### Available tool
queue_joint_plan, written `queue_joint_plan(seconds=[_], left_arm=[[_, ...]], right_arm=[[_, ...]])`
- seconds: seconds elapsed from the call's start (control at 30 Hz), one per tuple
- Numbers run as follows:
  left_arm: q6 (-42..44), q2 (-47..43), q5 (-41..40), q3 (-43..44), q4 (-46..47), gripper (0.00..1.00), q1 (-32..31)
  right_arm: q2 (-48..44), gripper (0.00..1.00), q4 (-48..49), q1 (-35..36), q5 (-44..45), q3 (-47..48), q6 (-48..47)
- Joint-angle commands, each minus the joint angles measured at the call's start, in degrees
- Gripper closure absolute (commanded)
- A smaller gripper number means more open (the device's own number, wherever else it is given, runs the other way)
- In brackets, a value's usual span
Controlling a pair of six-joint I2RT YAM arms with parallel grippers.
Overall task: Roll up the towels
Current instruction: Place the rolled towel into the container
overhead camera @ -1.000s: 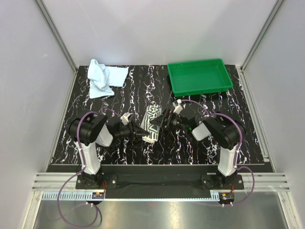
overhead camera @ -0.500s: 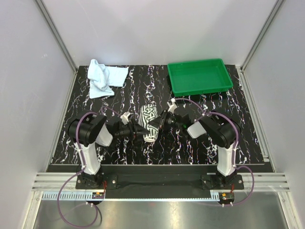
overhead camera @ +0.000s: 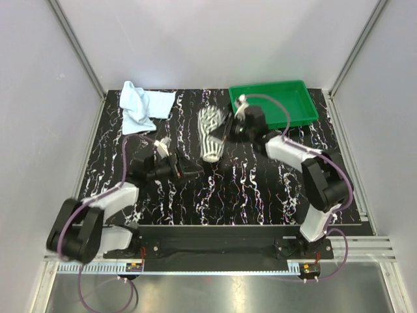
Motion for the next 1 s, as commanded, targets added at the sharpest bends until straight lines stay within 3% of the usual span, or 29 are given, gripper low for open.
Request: queue_joint_plan(seconds=[0.0,0.03,0.13,0.33,0.37,0.47,0.7,0.97], left_arm=[[14.9,-11.5,-7.2,8.2,-26.0,0.01,0.1],[17.0,-14.2,-8.7,10.0,-34.3,0.01,0.1],[24.6,-20.8,-14.0,15.9,-47.1,0.01,0.2],[34.7,-27.2,-19.2,23.8,-63.3,0.01,0.3],[35.8,-27.8,-19.9,24.4,-64.7,0.01,0.4],[39.3,-29.8,-21.2,25.5,-68.0,0.01,0.4],[42.0,-29.6,-18.4,24.6,-67.6,0.01,0.9],[43.1,-27.8,-16.3,23.6,-64.7,0.01,1.7]], right_arm=[[-4.4,0.88,-15.0,-6.7,-2.2,12.0,-8.1],[-3.7,0.88,-16.3,-7.9,-3.0,14.2,-8.7],[1.6,0.88,-23.4,-13.0,-6.5,26.1,-11.1],[22.4,0.87,-39.8,-22.6,-15.6,59.4,-15.0],[25.5,0.87,-42.3,-23.5,-16.6,68.4,-16.0],[36.9,0.86,-49.7,-26.1,-18.1,81.6,-17.8],[51.0,0.85,-47.4,-28.4,-23.7,86.6,-13.2],[55.7,0.85,-49.4,-28.0,-23.8,85.6,-14.4]])
